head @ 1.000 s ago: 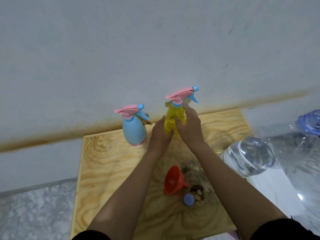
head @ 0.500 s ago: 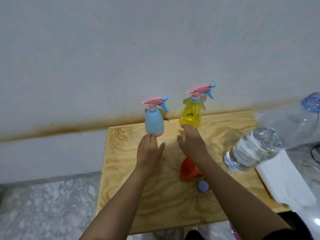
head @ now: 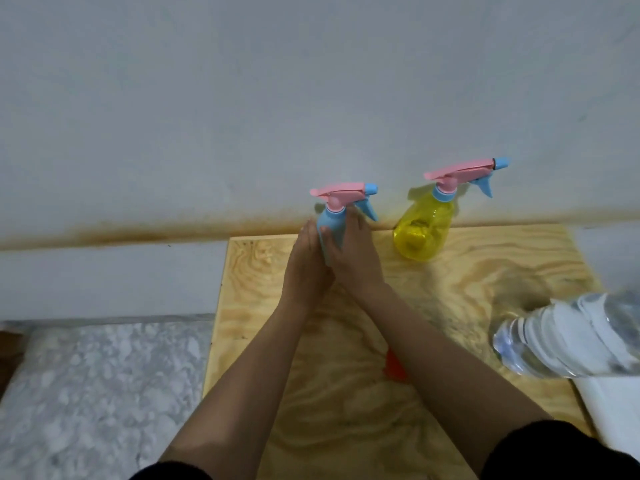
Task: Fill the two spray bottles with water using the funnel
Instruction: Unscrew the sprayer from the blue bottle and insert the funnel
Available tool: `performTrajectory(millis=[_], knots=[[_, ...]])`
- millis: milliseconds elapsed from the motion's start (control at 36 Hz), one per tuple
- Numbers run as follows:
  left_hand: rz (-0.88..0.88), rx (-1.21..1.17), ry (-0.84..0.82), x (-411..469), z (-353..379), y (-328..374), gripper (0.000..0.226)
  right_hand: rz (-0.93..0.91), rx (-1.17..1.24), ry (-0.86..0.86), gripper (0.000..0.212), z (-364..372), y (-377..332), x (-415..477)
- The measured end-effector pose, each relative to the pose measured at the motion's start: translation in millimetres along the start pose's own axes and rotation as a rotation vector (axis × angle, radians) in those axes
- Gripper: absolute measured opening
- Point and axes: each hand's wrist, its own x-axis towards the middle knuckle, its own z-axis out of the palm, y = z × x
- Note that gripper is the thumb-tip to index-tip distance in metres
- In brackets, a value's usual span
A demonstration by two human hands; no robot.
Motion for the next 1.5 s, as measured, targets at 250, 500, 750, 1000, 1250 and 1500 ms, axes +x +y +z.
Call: performTrajectory(millis=[250,500,750,1000,1250,1500], knots=[[-0.216,-0.305,-0.058,5,17,2,0.076,0.001,0.247,0.082,0.035,6,-2,17],[-0.199,-0.420,0.058,0,6,12,0.083,-0.010,0.334,0.097,0.032,-1,-11,16],[-0.103,-0.412,0.208,-24,-22,28,0.089,-0.043,0.402,0.077,0.017,-29,-32,-3],[-0.115,-0.635,0.113,-63,-52,43,0.089,-0.003,0.615,-0.014,0.015,-63,-50,-43],[-0.059,-0.715,-0.048,-102,-82,56,0.087,0.040,0.841,-0.056,0.014,-86,-53,-84],[-0.072,-0.843,-0.178,-127,-94,64,0.085,0.072,0.863,-0.336,0.011,-109,-57,-95]])
